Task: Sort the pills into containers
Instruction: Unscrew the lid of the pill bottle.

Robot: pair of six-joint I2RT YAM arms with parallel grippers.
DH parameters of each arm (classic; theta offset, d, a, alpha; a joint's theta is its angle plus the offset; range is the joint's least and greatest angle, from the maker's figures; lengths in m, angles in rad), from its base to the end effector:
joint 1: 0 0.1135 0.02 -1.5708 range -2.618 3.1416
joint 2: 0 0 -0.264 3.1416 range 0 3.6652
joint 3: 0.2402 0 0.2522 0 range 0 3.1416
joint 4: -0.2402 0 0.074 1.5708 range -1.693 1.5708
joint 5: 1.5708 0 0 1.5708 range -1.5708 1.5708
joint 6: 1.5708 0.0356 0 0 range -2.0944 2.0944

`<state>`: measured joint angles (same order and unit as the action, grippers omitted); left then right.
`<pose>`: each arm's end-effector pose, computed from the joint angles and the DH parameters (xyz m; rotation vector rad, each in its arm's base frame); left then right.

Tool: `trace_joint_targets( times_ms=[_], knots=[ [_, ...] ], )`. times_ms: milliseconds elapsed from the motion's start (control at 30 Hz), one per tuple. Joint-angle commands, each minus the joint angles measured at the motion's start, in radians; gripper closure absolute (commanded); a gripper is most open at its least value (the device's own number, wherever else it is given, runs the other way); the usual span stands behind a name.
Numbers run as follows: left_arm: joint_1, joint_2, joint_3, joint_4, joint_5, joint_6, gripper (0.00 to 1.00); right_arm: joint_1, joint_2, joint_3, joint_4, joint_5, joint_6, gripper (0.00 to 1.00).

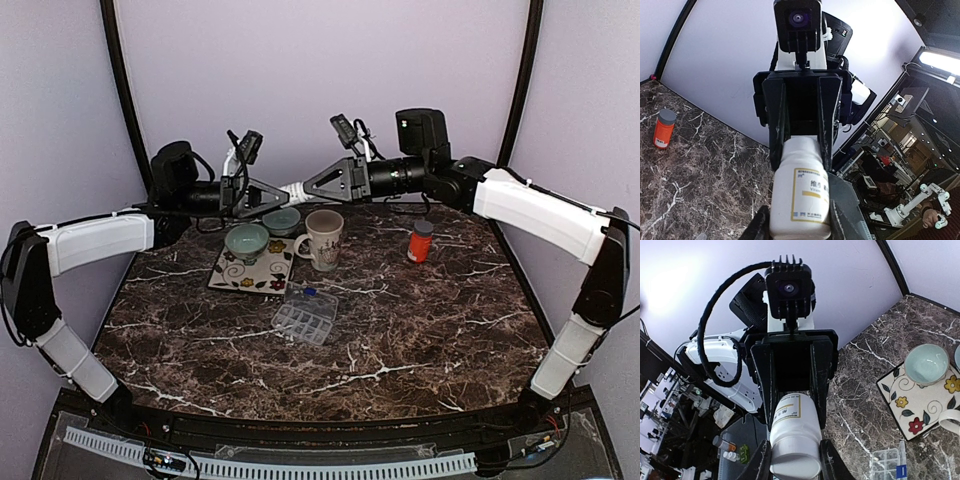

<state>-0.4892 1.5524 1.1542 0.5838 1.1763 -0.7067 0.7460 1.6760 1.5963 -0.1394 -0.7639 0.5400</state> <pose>0.2938 -0.1937 0.3540 0.9595 1.5027 -1.7088 0.2726 0.2855 0.3947 -0.8172 1.8570 1.5492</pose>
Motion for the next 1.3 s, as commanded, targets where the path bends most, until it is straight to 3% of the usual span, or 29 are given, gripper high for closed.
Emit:
trace_joint_targets(
  times_ms=[0, 433, 1267],
  knots=[
    [-0.005, -0.005, -0.013, 0.092, 0.06, -0.083, 1.0, -0.007, -0.028, 0.022, -0.047, 0.021, -0.152, 0.86],
    [-0.004, 0.03, -0.007, 0.158, 0.105, -0.143, 1.0, -0.004, -0.024, 0.063, -0.148, 0.093, -0.264, 0.84],
    [0.0, 0.057, -0.01, 0.3, 0.146, -0.259, 1.0, -0.004, -0.046, 0.062, -0.136, 0.103, -0.274, 0.78]
  ],
)
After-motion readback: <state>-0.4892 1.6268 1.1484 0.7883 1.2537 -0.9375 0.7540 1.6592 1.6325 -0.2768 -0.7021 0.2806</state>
